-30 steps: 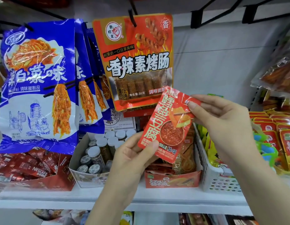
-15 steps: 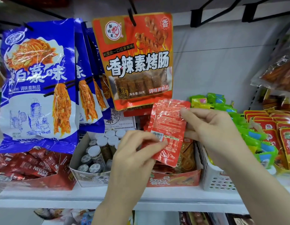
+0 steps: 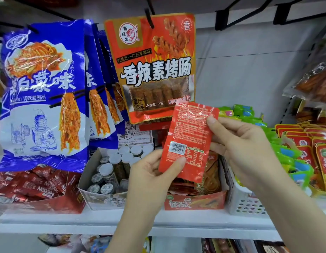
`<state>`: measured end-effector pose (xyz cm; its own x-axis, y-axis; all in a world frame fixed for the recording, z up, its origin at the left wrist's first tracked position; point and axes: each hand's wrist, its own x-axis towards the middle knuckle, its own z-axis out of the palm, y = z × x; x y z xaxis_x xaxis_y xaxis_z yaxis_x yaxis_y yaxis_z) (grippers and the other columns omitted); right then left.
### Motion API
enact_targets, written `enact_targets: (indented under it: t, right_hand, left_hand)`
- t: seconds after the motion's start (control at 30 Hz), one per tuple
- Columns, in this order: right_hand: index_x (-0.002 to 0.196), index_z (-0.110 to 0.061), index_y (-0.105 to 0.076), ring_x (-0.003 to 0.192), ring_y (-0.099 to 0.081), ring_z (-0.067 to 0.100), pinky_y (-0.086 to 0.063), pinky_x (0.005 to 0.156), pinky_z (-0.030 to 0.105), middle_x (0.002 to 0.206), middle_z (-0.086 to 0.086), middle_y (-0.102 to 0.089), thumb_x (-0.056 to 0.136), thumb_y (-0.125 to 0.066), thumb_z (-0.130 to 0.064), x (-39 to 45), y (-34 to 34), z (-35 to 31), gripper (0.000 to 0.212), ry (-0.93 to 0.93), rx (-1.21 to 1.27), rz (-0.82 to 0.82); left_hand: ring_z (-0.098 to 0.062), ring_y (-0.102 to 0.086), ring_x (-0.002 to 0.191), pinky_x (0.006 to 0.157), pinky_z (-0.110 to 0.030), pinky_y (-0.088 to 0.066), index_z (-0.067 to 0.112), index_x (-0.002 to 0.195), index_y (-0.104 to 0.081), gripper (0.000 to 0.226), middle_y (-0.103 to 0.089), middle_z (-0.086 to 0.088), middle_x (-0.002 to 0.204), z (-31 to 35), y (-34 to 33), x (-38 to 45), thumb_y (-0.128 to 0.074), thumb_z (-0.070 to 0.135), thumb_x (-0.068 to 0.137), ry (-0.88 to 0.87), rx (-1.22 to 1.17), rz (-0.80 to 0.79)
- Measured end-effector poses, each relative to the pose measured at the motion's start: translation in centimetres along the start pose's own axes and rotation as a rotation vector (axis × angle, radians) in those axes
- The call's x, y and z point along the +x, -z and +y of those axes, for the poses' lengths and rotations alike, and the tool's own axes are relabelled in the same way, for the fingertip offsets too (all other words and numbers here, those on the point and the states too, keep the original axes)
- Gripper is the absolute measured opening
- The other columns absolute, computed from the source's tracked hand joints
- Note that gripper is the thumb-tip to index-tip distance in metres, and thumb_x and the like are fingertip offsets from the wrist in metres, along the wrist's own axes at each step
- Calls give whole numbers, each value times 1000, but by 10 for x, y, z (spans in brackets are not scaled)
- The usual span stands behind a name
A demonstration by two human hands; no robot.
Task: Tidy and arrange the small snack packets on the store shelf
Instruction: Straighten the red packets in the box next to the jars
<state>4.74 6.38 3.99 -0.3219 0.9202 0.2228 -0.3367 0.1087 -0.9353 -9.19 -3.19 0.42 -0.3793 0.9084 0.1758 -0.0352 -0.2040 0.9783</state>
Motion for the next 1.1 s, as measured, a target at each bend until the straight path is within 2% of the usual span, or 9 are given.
enact_targets:
  t: [0.13,0.23,0.37,0.57,0.67,0.73,0.87,0.97,1.1]
  right_hand:
    - [81,-11,-77,79,-75,20,-60,68,27,84,8,-76,73,-68,-48,3,4,-1,39,46,-203,123]
    - [98,0,-70,85,-74,29,-60,63,31,93,17,-75,57,-67,-68,3,9,-12,79,-244,9,-10]
    - [82,-7,-78,82,-75,24,-60,63,28,87,14,-76,81,-70,-30,-3,13,-22,24,-380,-67,-182]
    - [87,-35,-71,71,-68,-4,-55,78,22,73,-24,-72,93,-62,-13,1,35,-37,25,160,-856,-22]
    - [93,-40,-70,82,-66,-3,-51,84,23,81,-38,-65,87,-69,-20,-4,31,-38,21,412,-1127,-13]
    - [93,-27,-78,90,-60,8,-40,80,7,83,-14,-75,83,-74,-11,-7,21,-34,19,542,-1240,-52]
    - [107,-27,-76,92,-67,14,-36,79,11,99,-6,-76,89,-68,-15,-6,5,-11,22,410,-1320,-244]
    - [114,-30,-72,109,-66,16,-43,99,22,113,-5,-73,95,-61,-22,-4,-3,18,24,370,-1329,-311]
    - [113,-33,-72,108,-64,8,-41,96,13,113,-11,-72,95,-60,-30,-4,-8,54,22,284,-1269,-456]
  left_hand:
    - [-8,-70,76,66,-21,-57,37,84,-78,15,-74,15,79,-3,0,-2,-76,23,81,-271,324,215]
    - [-5,-65,73,63,-16,-50,22,95,-79,20,-69,16,77,-7,11,2,-77,8,81,-595,667,274]
    - [-8,-63,86,76,-16,-50,12,104,-77,34,-71,5,92,-14,17,1,-81,-3,74,-793,915,177]
    - [16,-48,112,89,-1,-35,48,122,-53,66,-58,34,115,-18,34,-1,-75,69,63,-209,845,-108]
    - [8,-47,117,98,-9,-35,40,131,-56,58,-56,26,125,-27,36,-2,-76,53,78,-210,1165,-287]
    - [2,-53,106,96,-17,-41,35,126,-64,39,-63,18,117,-29,35,0,-73,32,87,-217,1149,-295]
    - [14,-51,82,83,-5,-38,32,109,-75,26,-61,26,92,-35,40,2,-73,19,87,-270,1044,-276]
    - [12,-52,87,80,-8,-40,34,105,-74,22,-58,30,85,-38,42,0,-76,26,85,-257,1002,-233]
    - [4,-57,89,77,-11,-43,33,100,-74,21,-66,20,91,-41,44,1,-79,35,80,-235,938,-183]
